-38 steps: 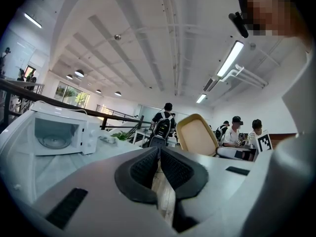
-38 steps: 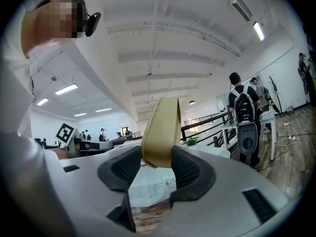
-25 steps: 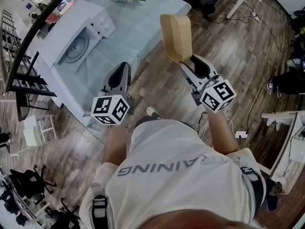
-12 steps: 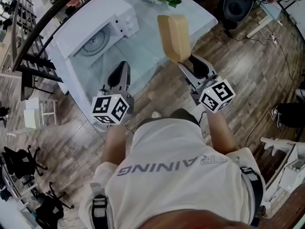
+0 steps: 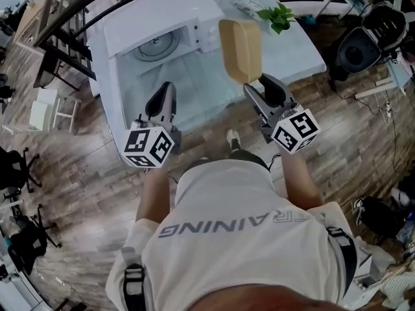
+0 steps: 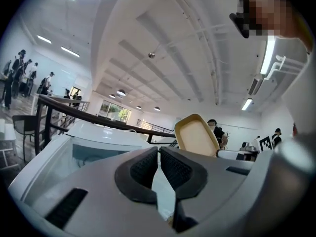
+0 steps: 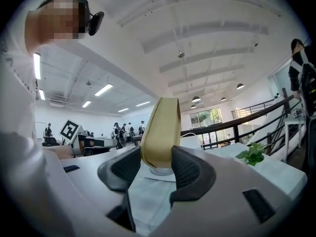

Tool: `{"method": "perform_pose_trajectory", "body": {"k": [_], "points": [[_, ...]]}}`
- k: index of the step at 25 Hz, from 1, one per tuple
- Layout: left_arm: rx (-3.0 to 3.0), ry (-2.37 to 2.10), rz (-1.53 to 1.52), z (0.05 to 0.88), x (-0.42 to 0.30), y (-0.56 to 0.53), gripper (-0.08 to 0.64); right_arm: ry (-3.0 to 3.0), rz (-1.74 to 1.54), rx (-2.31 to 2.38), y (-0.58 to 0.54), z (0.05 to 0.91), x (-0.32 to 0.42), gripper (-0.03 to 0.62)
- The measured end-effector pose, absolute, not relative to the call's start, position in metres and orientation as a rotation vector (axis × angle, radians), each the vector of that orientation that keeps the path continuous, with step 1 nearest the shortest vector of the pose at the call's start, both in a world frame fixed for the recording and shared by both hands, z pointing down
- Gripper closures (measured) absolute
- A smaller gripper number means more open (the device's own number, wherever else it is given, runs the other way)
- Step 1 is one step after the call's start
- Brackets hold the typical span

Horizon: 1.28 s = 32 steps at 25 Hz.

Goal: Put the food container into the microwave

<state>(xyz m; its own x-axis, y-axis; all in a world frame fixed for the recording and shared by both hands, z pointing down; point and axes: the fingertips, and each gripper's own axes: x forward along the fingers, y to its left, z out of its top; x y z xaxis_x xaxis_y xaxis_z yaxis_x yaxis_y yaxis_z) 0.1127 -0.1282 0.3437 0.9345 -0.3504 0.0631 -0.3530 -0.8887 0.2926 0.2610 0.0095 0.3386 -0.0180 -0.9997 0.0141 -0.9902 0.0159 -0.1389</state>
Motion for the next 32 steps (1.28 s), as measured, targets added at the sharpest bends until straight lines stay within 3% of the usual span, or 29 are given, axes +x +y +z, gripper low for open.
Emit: {"method": "perform_pose_trajectory", "body": {"k": [14,32], "points": [[2.626,-1.005,0.061,0.389,0.150,-0.200,0.515,2.521,-0.306,-1.680,-0.123,0.389,0.329,0.383],[2.452,-1.378,0.063,0.395,0.115,-0.186,0.515,2.809,-0.485,-1.191,-0.174,0.434,0.280,0.383]]}}
